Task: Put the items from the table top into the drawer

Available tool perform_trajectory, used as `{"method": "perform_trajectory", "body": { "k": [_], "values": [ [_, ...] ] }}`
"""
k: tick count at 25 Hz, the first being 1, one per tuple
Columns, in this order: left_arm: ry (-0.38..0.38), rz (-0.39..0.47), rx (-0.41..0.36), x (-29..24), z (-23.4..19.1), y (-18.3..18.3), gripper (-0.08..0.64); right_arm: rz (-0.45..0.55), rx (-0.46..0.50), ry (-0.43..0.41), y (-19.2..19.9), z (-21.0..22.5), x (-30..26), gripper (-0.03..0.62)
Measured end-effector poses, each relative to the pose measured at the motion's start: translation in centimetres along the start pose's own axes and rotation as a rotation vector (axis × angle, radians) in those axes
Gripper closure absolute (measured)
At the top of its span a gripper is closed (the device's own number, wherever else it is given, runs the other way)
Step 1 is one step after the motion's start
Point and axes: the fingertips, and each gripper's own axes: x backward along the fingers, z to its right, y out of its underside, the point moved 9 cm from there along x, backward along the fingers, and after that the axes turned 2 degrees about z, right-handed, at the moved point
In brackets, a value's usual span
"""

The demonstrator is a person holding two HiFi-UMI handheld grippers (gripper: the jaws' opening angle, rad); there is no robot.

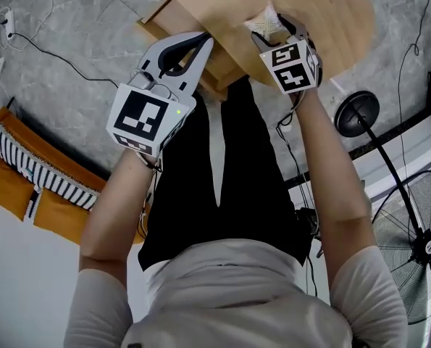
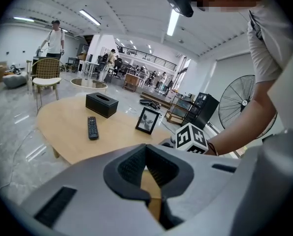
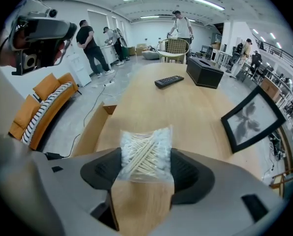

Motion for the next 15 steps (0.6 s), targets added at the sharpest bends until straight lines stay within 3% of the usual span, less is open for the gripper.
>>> {"method": "perform_trajectory", "body": {
  "k": [15],
  "values": [
    [-0.118,0.04,0.129,10.4,-4.8,7.0,0.551,0.002,0.075,-0.085,-5.2,-11.1,-4.7,0.276]
  ]
}}
